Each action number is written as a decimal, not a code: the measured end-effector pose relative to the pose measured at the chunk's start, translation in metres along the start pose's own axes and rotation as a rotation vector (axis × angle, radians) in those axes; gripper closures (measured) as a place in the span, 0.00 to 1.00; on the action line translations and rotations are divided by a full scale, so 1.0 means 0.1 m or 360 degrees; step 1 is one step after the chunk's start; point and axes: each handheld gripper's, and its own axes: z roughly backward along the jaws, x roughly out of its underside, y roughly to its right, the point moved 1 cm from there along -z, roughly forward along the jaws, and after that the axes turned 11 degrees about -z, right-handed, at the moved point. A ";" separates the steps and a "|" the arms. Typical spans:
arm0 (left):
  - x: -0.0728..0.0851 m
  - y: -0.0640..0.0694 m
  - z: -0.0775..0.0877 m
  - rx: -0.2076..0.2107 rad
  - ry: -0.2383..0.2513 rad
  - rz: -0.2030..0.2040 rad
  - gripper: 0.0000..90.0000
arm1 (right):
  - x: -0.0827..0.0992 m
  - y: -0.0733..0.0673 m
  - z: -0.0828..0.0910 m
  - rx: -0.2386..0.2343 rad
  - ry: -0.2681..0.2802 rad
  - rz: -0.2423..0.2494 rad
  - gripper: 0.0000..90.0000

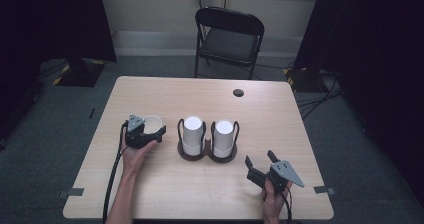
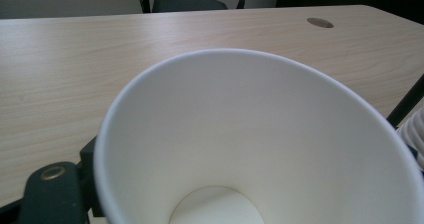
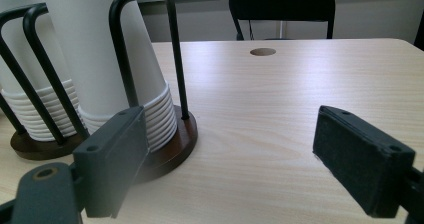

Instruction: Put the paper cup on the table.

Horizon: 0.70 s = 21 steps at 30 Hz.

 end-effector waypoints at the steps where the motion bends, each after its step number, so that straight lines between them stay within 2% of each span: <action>1: -0.01 0.00 0.01 -0.0013 -0.0003 -0.0005 0.17 | 0.00 0.00 0.00 0.0000 0.0000 0.0000 0.15; 3: -0.01 0.01 0.01 -0.0015 -0.0008 -0.0023 0.17 | 0.00 0.00 0.00 0.0000 0.0002 -0.0002 0.15; 5: -0.01 0.00 0.03 0.0001 -0.0017 -0.0003 0.17 | 0.00 0.00 0.00 -0.0002 0.0004 -0.0004 0.15; 6: -0.01 0.01 0.04 -0.0013 -0.0018 -0.0002 0.17 | 0.00 0.00 0.00 -0.0003 0.0005 -0.0005 0.15; 9: -0.03 0.05 0.05 -0.0053 -0.0037 -0.0071 0.17 | 0.00 0.00 0.01 -0.0007 0.0008 -0.0014 0.15; 13: -0.01 0.04 0.06 -0.0052 -0.0072 -0.0042 0.17 | 0.00 0.01 0.01 -0.0006 0.0011 -0.0019 0.15; 15: 0.00 0.07 0.07 -0.0060 -0.0043 -0.0040 0.17 | 0.00 0.01 0.01 -0.0009 0.0011 -0.0021 0.15; 17: 0.03 0.08 0.09 -0.0071 -0.0066 -0.0052 0.17 | 0.00 0.01 0.01 -0.0011 0.0014 -0.0021 0.15; 20: 0.06 0.08 0.12 -0.0066 -0.0084 -0.0105 0.17 | 0.00 0.01 0.01 -0.0012 0.0014 -0.0022 0.15; 21: 0.07 0.08 0.12 -0.0068 -0.0090 -0.0101 0.17 | 0.00 0.01 0.01 -0.0012 0.0015 -0.0022 0.15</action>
